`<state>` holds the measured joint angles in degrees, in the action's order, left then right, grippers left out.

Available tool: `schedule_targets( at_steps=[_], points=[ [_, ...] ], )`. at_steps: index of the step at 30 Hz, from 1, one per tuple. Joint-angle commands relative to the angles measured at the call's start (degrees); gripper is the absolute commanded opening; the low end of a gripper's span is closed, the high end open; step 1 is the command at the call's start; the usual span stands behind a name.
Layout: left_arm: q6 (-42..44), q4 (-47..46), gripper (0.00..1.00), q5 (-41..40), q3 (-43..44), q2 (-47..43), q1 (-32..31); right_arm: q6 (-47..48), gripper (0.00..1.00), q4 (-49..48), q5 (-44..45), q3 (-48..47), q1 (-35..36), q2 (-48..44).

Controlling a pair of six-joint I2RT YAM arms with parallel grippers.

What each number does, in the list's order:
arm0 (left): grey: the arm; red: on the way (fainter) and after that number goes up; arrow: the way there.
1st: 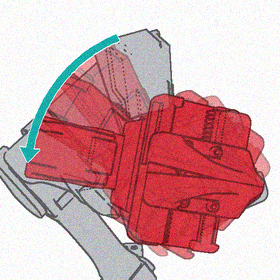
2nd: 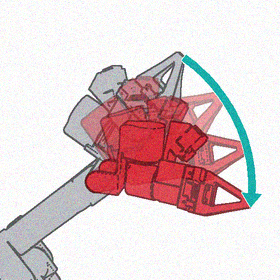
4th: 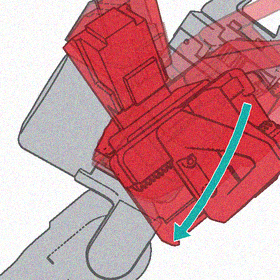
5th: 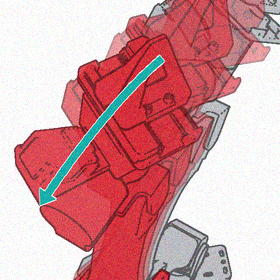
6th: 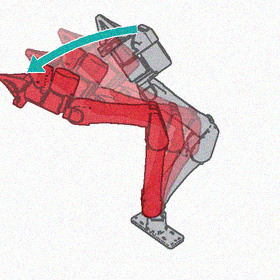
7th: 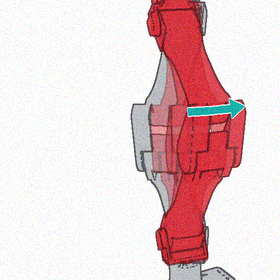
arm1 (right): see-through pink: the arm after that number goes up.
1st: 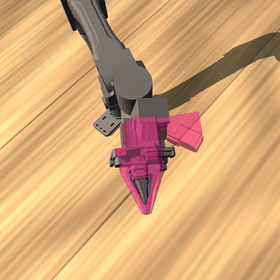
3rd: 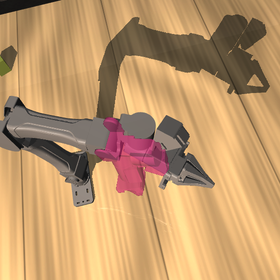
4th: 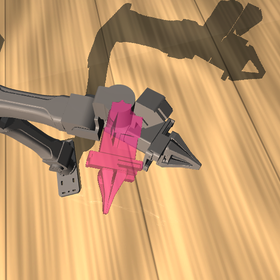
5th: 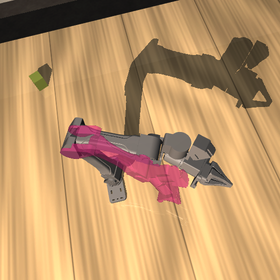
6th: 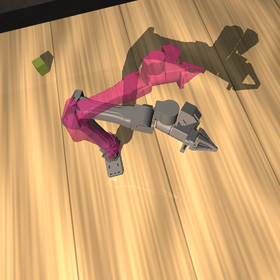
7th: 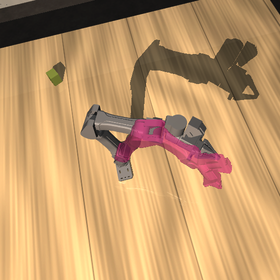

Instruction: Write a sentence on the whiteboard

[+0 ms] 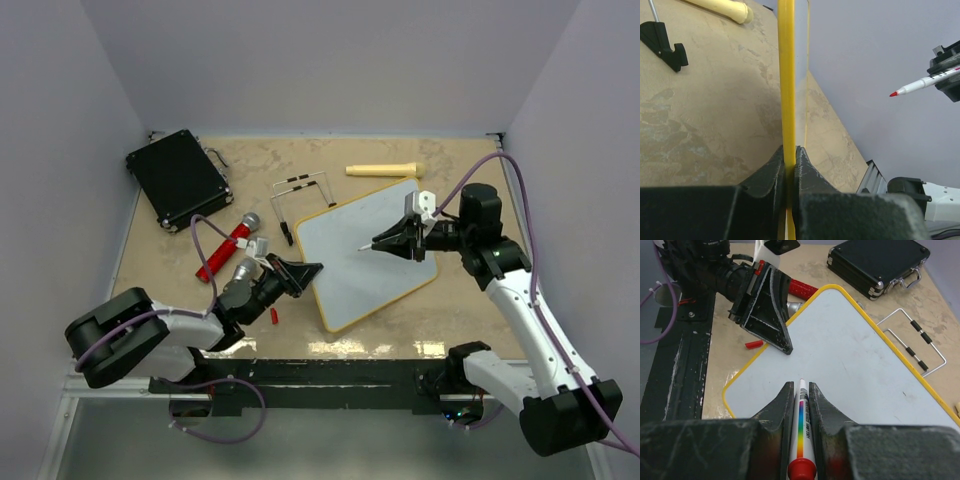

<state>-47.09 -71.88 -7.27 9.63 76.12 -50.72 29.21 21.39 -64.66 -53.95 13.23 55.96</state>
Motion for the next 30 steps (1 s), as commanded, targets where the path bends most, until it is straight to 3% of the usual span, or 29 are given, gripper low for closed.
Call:
schedule_targets(
  at_steps=[1,12,30],
  points=[
    [3.85,-14.97,0.0,-7.67,0.21,-0.7,-2.1,-2.05,0.0,-6.18,-0.82,1.48,0.91,-0.94],
    [3.23,-12.32,0.0,-16.63,0.92,0.0,-8.43,-1.35,0.0,-6.89,-0.46,3.59,2.15,-2.0],
    [4.02,-10.12,0.0,-23.32,1.45,0.26,-14.49,1.2,0.0,-5.13,-2.75,6.05,2.15,-3.58]
  ],
)
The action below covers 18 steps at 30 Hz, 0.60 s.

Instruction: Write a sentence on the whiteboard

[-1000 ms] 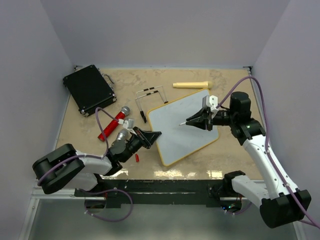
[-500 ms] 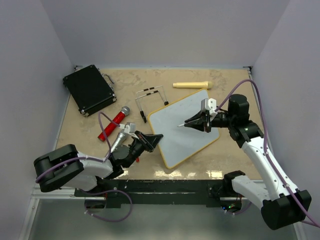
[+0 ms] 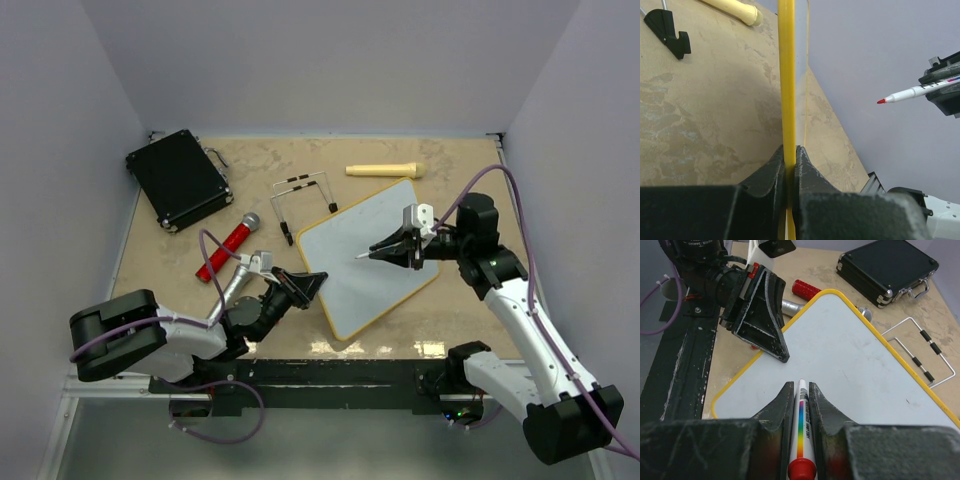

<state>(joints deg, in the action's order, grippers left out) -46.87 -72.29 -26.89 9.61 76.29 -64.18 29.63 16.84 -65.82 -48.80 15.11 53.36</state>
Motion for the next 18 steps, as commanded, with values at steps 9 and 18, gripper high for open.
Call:
schedule_targets(
  at_steps=[9,18],
  points=[
    [4.77,-9.89,0.0,-2.99,0.94,0.35,-2.0,-0.1,0.0,-1.99,-0.71,1.69,0.27,-0.98],
    [4.95,-9.62,0.0,-2.9,0.76,0.35,-2.61,0.96,0.0,-1.2,-1.76,1.77,0.18,-0.8]
  ],
)
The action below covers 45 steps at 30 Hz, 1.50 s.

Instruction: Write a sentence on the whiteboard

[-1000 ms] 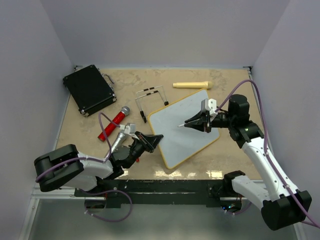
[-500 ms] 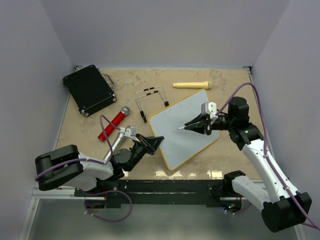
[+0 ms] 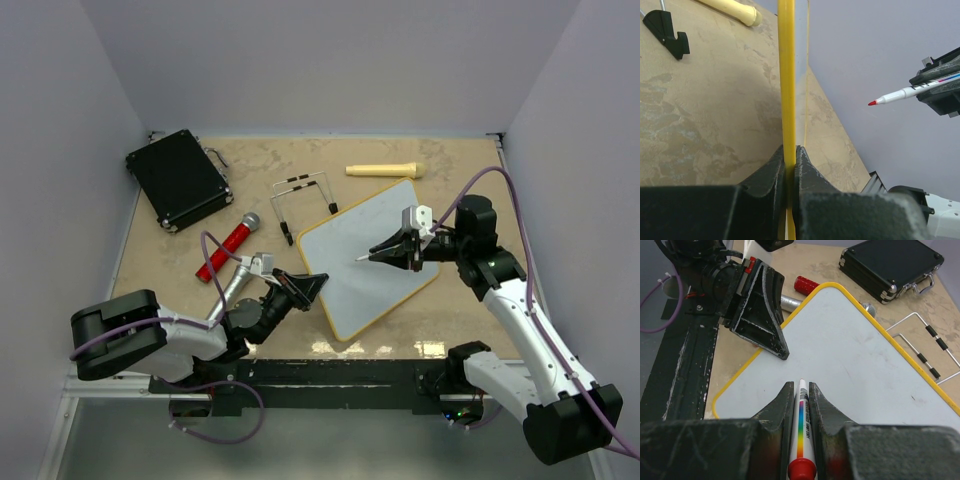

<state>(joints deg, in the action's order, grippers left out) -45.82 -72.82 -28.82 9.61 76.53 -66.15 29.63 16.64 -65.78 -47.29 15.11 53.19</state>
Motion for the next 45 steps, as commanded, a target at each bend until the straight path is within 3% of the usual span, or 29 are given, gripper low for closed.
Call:
schedule_targets(
  at_steps=[1,11,19,24,27,31,34,41,45],
  points=[
    [3.81,-9.18,0.0,-0.98,0.76,0.11,-0.73,0.96,0.0,-1.09,-1.98,0.27,0.18,-0.63],
    [3.11,-7.35,0.0,-1.42,1.29,-0.24,-1.0,1.83,0.0,-0.13,-1.73,-0.08,0.27,-0.28],
    [-0.84,-2.6,0.0,-3.79,1.99,-0.95,-1.09,6.23,0.0,6.56,4.78,-7.64,2.81,2.71],
    [-1.02,-2.77,0.0,-3.88,2.61,-0.33,-1.17,-4.91,0.0,-4.92,9.07,-5.36,6.5,2.01],
    [-1.11,-2.42,0.0,-3.7,2.87,-0.42,-1.17,-5.37,0.0,-6.36,9.97,-4.74,8.0,2.62],
    [-1.11,-2.07,0.0,-3.7,3.22,-0.33,-1.17,-2.48,0.0,-4.96,11.02,-4.66,8.61,2.01],
    [-1.11,-1.63,0.0,-3.44,3.75,-0.33,-1.17,6.57,0.0,-0.91,9.27,-4.83,8.62,1.57],
    [-1.9,-0.13,0.0,-3.0,4.02,-0.77,-1.17,6.14,0.0,-4.78,7.86,-2.63,8.71,1.57],
    [-2.34,0.31,0.0,-3.17,3.75,-1.12,-1.17,13.58,0.0,1.87,6.54,-4.3,8.79,1.65]
  ],
)
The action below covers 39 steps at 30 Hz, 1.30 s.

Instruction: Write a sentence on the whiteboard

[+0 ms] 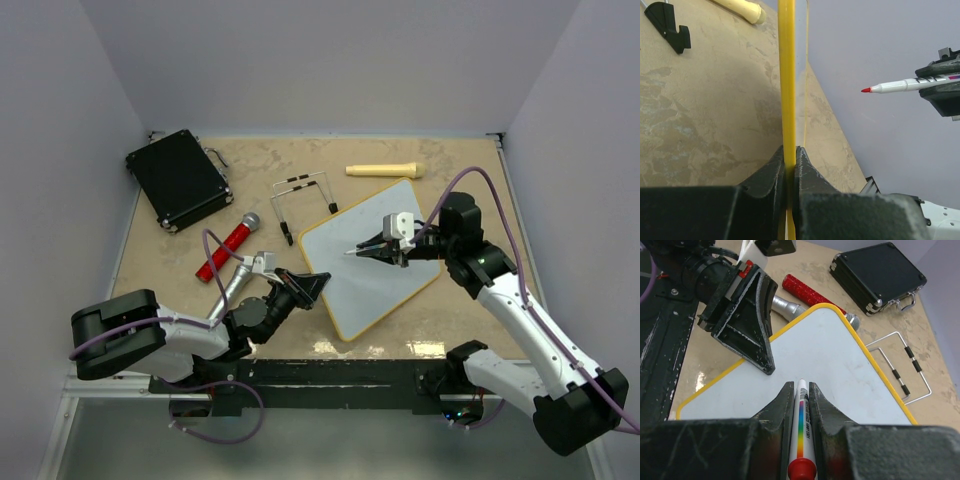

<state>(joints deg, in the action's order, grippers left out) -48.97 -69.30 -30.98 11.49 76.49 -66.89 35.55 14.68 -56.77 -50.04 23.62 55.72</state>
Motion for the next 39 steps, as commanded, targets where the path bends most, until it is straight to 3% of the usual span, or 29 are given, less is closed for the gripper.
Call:
schedule_targets(
  at_steps=[1,8,19,26,39],
  points=[
    [0.63,-3.21,0.0,-1.18,1.79,-1.17,-0.43,8.39,0.0,4.65,-1.77,-2.42,0.29,-0.97],
    [-1.21,-2.59,0.0,-1.45,1.08,-1.08,-0.52,-3.45,0.0,-4.02,2.11,-1.03,0.2,-0.88],
    [-1.92,-3.65,0.0,-1.45,1.08,-0.46,-0.69,-13.66,0.0,-13.26,6.59,1.34,2.57,1.49],
    [-1.48,-4.44,0.0,-1.01,1.7,0.77,-0.61,-14.72,0.0,-15.72,3.78,4.07,3.1,2.19],
    [-0.34,-1.46,0.0,-1.19,1.43,-0.46,-0.61,-6.37,0.0,-5.97,-3.87,1.35,3.28,2.72]
  ],
)
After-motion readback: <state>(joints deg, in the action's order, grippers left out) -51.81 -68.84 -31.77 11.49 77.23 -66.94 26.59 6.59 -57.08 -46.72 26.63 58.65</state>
